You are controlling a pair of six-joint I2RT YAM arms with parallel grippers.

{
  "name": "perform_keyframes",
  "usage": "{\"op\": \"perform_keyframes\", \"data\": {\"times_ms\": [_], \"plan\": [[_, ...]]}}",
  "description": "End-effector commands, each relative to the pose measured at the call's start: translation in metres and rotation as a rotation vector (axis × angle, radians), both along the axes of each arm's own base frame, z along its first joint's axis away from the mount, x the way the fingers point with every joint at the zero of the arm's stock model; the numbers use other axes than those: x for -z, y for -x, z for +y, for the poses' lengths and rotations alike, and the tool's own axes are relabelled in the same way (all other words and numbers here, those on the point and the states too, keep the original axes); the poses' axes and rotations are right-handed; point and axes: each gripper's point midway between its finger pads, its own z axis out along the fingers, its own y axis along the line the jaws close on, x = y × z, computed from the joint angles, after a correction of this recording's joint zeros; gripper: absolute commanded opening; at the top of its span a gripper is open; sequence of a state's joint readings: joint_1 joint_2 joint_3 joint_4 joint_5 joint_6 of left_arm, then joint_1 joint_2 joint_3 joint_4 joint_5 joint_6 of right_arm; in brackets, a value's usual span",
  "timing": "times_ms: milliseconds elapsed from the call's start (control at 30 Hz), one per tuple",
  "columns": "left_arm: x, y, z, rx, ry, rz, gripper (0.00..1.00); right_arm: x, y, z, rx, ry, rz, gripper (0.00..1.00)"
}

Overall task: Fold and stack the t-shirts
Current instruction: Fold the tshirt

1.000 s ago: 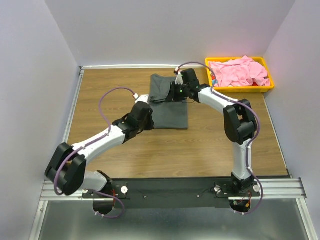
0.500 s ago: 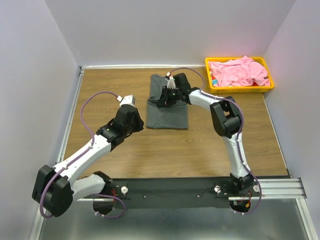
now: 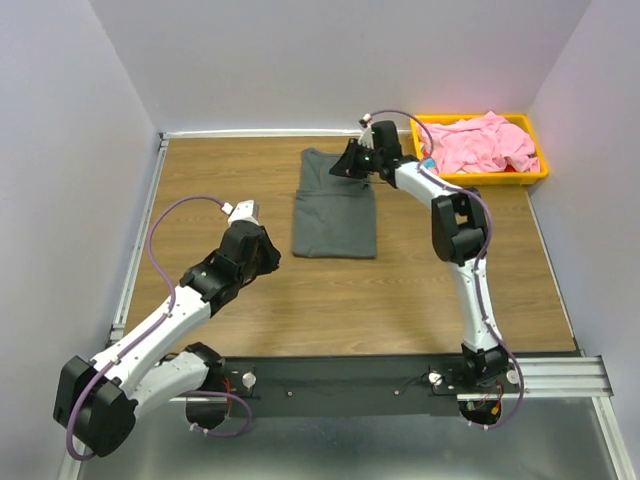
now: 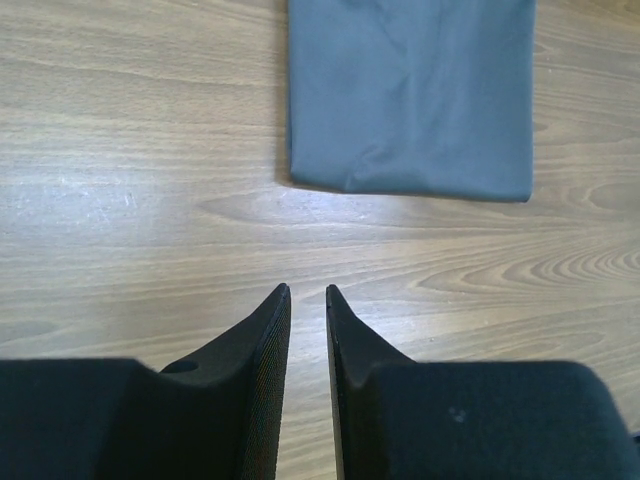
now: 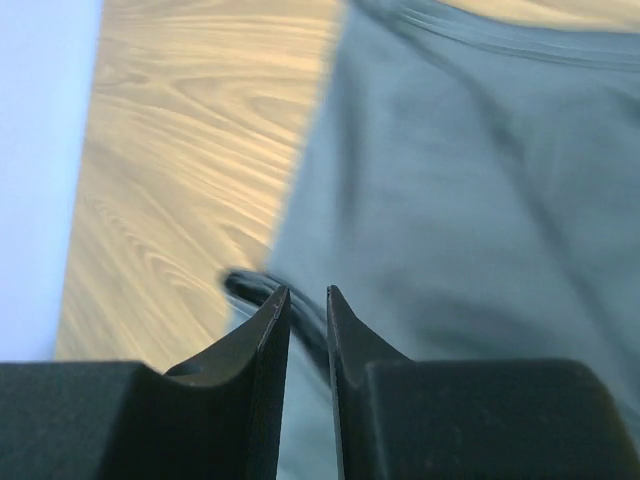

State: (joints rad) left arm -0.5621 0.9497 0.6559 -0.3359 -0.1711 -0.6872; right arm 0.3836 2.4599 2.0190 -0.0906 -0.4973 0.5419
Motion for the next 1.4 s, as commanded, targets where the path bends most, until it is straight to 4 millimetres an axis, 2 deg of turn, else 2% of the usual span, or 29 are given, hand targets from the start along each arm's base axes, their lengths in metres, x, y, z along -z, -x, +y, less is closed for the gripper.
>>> {"op": "perform_keyframes", "data": {"times_ms": [0,33,100,133,200,233,267,300,333,367,400,433,467,500,567,600,667,700,733,833,933,1033,1133,1200,1300,1367], "plan": [[-0.007,-0.007,-0.008,0.012,0.047,-0.037,0.29,-0.034,0.020,-0.022,-0.003,-0.025,0.010,0.30],[-0.003,-0.009,-0.011,0.026,0.049,-0.032,0.29,-0.014,0.042,-0.027,-0.021,-0.002,0.065,0.31],[-0.010,-0.016,-0.024,0.074,0.094,-0.069,0.29,-0.018,0.070,-0.032,-0.066,-0.013,0.089,0.31],[-0.003,-0.019,-0.028,0.086,0.098,-0.056,0.29,-0.019,0.093,-0.038,-0.084,-0.019,0.108,0.31],[-0.002,-0.029,-0.040,0.124,0.127,-0.077,0.29,-0.024,0.125,-0.039,-0.143,-0.063,0.123,0.32],[0.003,-0.030,-0.043,0.144,0.137,-0.062,0.28,-0.045,0.135,-0.039,-0.156,-0.101,0.087,0.33],[-0.007,-0.038,-0.053,0.178,0.183,-0.108,0.27,-0.021,0.162,-0.045,-0.167,-0.104,0.165,0.33],[0.006,-0.041,-0.058,0.192,0.183,-0.081,0.26,-0.025,0.167,-0.045,-0.178,-0.132,0.138,0.33],[0.009,-0.046,-0.059,0.195,0.196,-0.079,0.25,-0.022,0.178,-0.046,-0.182,-0.158,0.164,0.33],[0.005,-0.052,-0.065,0.226,0.234,-0.099,0.24,-0.013,0.198,-0.049,-0.198,-0.178,0.207,0.33],[0.008,-0.056,-0.068,0.239,0.248,-0.095,0.22,-0.016,0.201,-0.047,-0.213,-0.214,0.165,0.33],[0.020,-0.060,-0.072,0.245,0.249,-0.066,0.21,-0.017,0.207,-0.047,-0.209,-0.251,0.190,0.33],[0.020,-0.065,-0.076,0.260,0.263,-0.075,0.20,-0.017,0.213,-0.047,-0.220,-0.273,0.192,0.33],[0.025,-0.068,-0.077,0.261,0.261,-0.065,0.20,-0.010,0.219,-0.049,-0.222,-0.282,0.196,0.34],[0.043,-0.075,-0.080,0.271,0.254,-0.029,0.18,0.001,0.223,-0.051,-0.224,-0.280,0.218,0.35],[0.058,-0.079,-0.078,0.261,0.243,0.005,0.16,0.014,0.225,-0.054,-0.216,-0.275,0.242,0.35],[0.071,-0.080,-0.076,0.257,0.252,0.035,0.15,0.029,0.226,-0.062,-0.201,-0.279,0.275,0.35],[0.085,-0.080,-0.068,0.235,0.249,0.070,0.14,0.042,0.229,-0.067,-0.186,-0.283,0.305,0.35],[0.090,-0.080,-0.066,0.235,0.258,0.082,0.09,0.046,0.226,-0.075,-0.167,-0.289,0.309,0.35],[0.106,-0.076,-0.054,0.204,0.250,0.121,0.09,0.063,0.224,-0.089,-0.128,-0.281,0.334,0.34],[0.119,-0.068,-0.043,0.170,0.244,0.158,0.09,0.079,0.218,-0.115,-0.053,-0.274,0.360,0.34],[0.125,-0.060,-0.035,0.149,0.256,0.180,0.08,0.087,0.219,-0.125,-0.021,-0.268,0.375,0.34],[0.121,-0.053,-0.036,0.154,0.281,0.184,0.08,0.072,0.220,-0.122,-0.042,-0.294,0.366,0.35],[0.113,-0.051,-0.037,0.161,0.298,0.171,0.09,0.044,0.217,-0.116,-0.071,-0.313,0.306,0.35],[0.082,-0.052,-0.036,0.166,0.319,0.087,0.13,0.006,0.216,-0.101,-0.127,-0.324,0.237,0.40],[0.072,-0.050,-0.034,0.164,0.319,0.068,0.15,-0.011,0.218,-0.090,-0.160,-0.334,0.210,0.40]]}}
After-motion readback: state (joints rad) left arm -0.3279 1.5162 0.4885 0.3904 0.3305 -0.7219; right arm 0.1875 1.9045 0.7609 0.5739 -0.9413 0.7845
